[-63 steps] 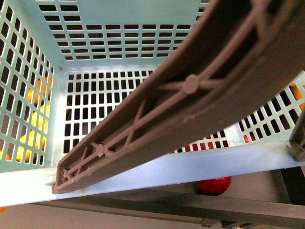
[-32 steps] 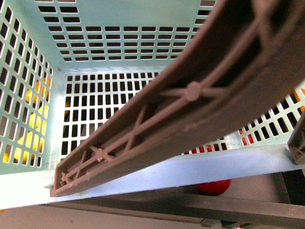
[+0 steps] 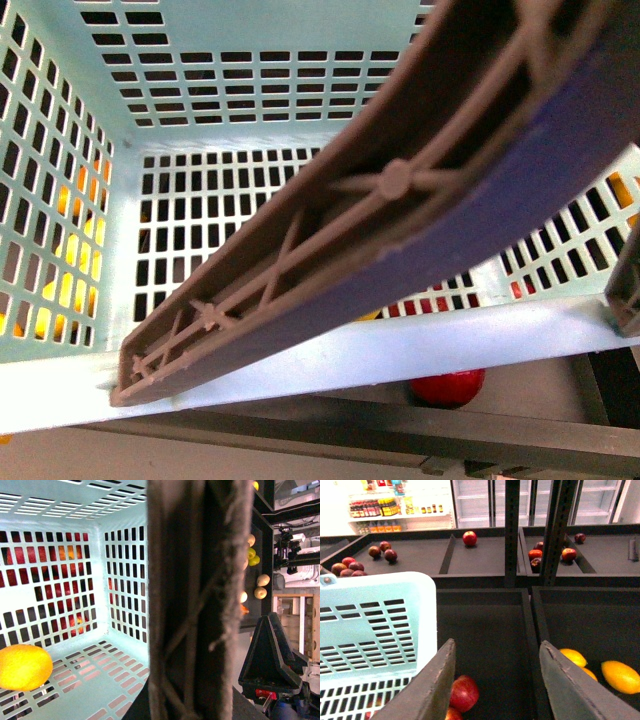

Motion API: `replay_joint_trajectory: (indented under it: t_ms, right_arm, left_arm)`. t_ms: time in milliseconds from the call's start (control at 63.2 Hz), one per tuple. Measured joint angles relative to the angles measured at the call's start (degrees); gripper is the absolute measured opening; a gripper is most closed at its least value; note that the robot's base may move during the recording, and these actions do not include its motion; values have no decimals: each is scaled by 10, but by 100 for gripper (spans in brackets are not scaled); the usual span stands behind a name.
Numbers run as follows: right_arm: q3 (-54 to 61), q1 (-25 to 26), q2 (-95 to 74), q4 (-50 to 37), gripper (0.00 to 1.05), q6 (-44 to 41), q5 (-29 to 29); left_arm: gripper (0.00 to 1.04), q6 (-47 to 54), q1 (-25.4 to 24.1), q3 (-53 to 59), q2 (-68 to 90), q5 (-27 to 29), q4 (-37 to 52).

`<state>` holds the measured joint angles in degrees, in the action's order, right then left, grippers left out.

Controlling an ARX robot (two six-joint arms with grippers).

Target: Pick lemon and mango into basket

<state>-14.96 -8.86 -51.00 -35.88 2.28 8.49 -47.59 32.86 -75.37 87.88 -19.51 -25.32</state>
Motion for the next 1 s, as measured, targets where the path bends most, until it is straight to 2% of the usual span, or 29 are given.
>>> replay_joint_trajectory:
  t_ms: [158,253,348,364,412,633,918,997]
  right_arm:
    - [47,23,48,5,15,-13,-22]
    - [61,30,70,12,2,-16,-28]
    - [75,44,94,23,2,-19,-46]
    - [78,54,101,26,2,-20,-68]
    - [85,71,113,32,2,-19,-81]
    - [114,87,188,77,2,-20,-83]
    - [118,87,198,80,64,-20,-83]
    - [118,87,198,80,76,-20,-82]
  left_arm:
    - [5,0,0,0,0,0,0]
    - [5,0,0,0,0,0,0]
    - [5,0,0,0,0,-1,0]
    - [5,0,0,0,0,0,0]
    - [5,0,0,0,0,0,0]
    - [5,0,0,0,0,0,0]
    - [5,0,0,0,0,0,0]
    - [5,0,2,0,0,0,0]
